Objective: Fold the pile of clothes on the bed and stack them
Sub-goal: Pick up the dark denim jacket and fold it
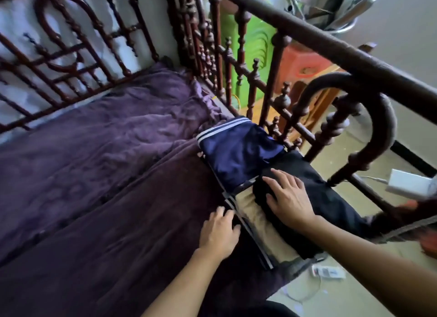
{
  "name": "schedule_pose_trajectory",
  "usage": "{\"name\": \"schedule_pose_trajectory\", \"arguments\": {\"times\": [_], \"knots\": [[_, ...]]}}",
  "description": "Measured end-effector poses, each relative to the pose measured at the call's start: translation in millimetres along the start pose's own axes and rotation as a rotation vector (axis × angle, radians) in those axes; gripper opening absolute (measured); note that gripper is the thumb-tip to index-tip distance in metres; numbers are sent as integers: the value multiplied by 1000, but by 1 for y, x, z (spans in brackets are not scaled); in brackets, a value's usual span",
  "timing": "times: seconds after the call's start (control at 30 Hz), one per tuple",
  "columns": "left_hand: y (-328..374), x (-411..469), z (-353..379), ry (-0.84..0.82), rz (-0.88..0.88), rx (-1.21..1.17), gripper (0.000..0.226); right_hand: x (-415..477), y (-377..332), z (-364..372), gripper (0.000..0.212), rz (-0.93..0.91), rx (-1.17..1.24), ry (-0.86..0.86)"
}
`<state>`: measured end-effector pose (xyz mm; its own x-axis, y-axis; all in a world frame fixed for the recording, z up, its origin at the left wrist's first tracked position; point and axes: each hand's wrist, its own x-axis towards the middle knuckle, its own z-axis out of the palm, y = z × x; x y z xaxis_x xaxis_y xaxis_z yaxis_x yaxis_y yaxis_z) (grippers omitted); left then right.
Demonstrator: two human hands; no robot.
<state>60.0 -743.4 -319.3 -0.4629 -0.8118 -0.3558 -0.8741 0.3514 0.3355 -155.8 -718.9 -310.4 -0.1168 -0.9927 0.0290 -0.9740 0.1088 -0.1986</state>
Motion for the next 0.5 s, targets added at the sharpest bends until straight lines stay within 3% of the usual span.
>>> {"name": "schedule_pose_trajectory", "arguments": {"times": [0.2,0.5], "knots": [[-127,-146,-24,110,-321,-64,36,-5,-173,-1,40,-307,147,-72],[-266,-440,-20,424,-750,-103,28,-118,-429,23,41,-775,199,-224]]}}
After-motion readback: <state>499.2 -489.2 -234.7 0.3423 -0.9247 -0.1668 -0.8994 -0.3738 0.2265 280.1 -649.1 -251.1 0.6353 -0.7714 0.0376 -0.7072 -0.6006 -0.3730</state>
